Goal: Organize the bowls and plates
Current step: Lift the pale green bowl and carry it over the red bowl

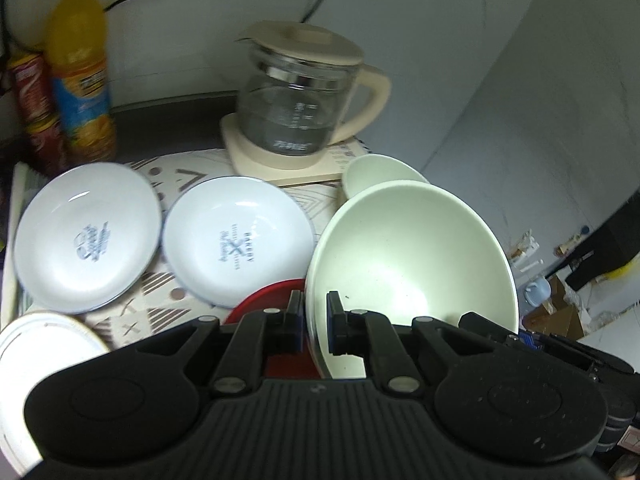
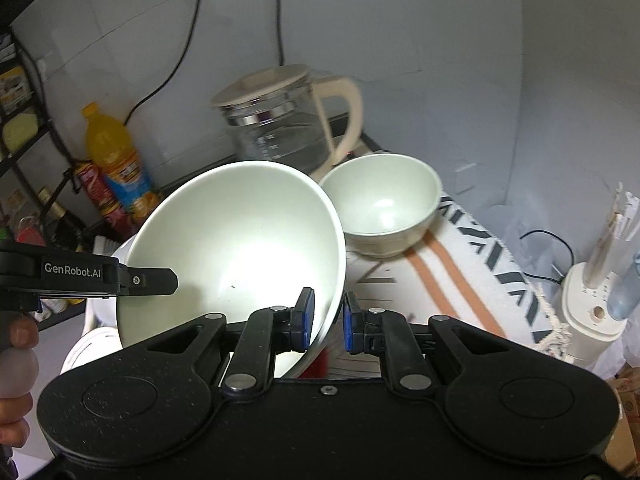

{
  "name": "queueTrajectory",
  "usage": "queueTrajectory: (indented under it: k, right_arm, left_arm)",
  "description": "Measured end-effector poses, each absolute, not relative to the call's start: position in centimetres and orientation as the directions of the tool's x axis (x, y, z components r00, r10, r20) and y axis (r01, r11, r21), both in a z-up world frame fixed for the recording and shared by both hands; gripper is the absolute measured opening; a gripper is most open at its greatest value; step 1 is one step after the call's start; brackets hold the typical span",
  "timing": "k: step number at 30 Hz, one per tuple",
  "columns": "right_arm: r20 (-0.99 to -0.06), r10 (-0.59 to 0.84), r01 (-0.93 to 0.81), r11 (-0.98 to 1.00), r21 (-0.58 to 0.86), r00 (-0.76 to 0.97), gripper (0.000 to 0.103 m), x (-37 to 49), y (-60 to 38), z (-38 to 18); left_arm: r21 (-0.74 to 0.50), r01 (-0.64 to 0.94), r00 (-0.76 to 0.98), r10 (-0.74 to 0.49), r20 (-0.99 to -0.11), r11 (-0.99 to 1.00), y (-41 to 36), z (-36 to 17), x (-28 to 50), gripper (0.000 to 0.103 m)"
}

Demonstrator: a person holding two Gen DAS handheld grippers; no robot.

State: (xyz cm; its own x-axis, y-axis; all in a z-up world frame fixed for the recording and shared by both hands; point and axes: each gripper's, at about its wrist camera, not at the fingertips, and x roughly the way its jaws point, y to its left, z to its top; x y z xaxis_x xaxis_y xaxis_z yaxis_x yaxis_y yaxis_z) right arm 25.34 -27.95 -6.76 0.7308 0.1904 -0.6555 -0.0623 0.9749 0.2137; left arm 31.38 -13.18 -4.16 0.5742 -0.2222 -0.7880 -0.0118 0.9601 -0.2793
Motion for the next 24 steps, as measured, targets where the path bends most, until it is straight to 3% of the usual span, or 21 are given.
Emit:
queueTrajectory:
  k: [12,24]
  right_arm:
    - [-0.684,0.255,-0.143,0.966,0.217,0.683,0.015,25.7,-24.3,-8.0]
    - [-0.746,0.239,-0.135,0.971,0.199,0.621,0.015,26.1,-23.5,-10.1]
  left_arm:
    - [-0.27,-0.104,0.567,-0.166,-0.807,0.957,-9.6,-5.0,29.7,0.009]
    - [-0.289,-0.137,0.493,-0.188,-0.849,0.947,-9.0,-8.1,29.7,0.009]
